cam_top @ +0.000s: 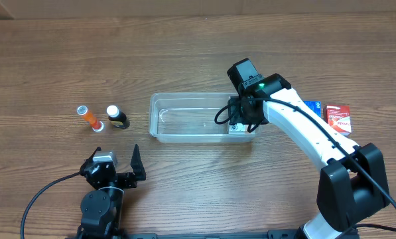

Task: Pack container
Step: 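Lift the Hansaplast box and carry it left over the container, then lower the Hansaplast box into the container's right end and release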

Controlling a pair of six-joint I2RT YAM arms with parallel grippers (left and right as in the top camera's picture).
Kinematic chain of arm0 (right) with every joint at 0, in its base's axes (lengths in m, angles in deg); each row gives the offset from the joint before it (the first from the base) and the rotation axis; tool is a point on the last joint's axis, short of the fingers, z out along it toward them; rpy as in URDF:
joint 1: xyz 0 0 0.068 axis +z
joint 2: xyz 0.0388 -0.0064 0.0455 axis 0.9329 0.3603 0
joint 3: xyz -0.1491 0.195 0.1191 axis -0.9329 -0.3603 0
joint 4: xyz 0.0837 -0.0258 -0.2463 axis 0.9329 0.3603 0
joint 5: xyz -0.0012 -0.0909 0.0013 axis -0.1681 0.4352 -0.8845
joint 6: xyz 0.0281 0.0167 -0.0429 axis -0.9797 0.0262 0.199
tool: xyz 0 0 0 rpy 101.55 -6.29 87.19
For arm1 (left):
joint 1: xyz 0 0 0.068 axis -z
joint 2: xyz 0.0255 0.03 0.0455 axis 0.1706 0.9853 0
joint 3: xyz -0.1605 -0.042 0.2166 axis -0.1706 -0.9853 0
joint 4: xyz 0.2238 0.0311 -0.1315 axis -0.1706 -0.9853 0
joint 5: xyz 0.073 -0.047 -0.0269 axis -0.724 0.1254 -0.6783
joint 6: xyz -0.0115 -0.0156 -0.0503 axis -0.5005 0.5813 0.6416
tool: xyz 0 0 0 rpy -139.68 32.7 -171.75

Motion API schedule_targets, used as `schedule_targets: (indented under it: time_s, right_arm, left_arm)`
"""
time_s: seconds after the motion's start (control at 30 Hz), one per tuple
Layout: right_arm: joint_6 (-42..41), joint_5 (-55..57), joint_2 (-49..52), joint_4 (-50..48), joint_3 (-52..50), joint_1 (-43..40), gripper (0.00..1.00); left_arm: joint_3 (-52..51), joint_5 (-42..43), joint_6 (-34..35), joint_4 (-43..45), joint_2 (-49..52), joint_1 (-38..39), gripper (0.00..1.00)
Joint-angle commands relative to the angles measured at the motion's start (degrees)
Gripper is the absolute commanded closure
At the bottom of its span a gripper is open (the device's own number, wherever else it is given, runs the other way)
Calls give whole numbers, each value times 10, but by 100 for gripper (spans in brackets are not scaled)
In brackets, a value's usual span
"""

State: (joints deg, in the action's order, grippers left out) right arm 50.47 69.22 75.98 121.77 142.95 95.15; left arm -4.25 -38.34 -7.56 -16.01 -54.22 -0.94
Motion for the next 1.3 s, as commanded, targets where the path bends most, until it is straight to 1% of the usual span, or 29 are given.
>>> schedule_targets:
  time_s: [0.0, 0.1, 0.23, 0.33, 0.43, 0.53, 0.67, 0.87, 0.97, 1.07, 1.17, 1.27]
  right_arm:
    - [11, 6, 1, 19, 14, 0, 42]
    - [28, 4, 1, 56, 23, 2, 41]
    - [27, 4, 1, 68, 23, 2, 34]
    - [19, 4, 1, 55, 23, 2, 34]
    - [-12, -4, 1, 44, 23, 2, 36]
    - [-50, -11, 1, 36, 23, 2, 39]
    - [-51, -33, 1, 64, 23, 2, 39]
    - [-48, -33, 1, 86, 23, 2, 38]
    - [-44, -37, 1, 91, 23, 2, 37]
    - [-42, -31, 1, 74, 24, 2, 37]
    - [-36, -31, 1, 85, 40, 2, 38]
    - [-33, -31, 1, 109, 79, 2, 38]
  left_arm:
    - [-2, 0, -11, 2, -6, -3, 0]
    - [-2, 0, -11, 2, -6, -3, 0]
    - [-2, 0, -11, 2, -6, -3, 0]
    - [-2, 0, -11, 2, -6, -3, 0]
    - [-2, 0, -11, 2, -6, -3, 0]
    - [-2, 0, -11, 2, -6, -3, 0]
    - [-2, 0, -11, 2, -6, -3, 0]
    - [-2, 0, -11, 2, -6, -3, 0]
    - [-2, 0, -11, 2, -6, -3, 0]
    - [-2, 0, -11, 2, -6, -3, 0]
    - [-2, 0, -11, 2, -6, -3, 0]
    - [-2, 0, -11, 2, -6, -3, 0]
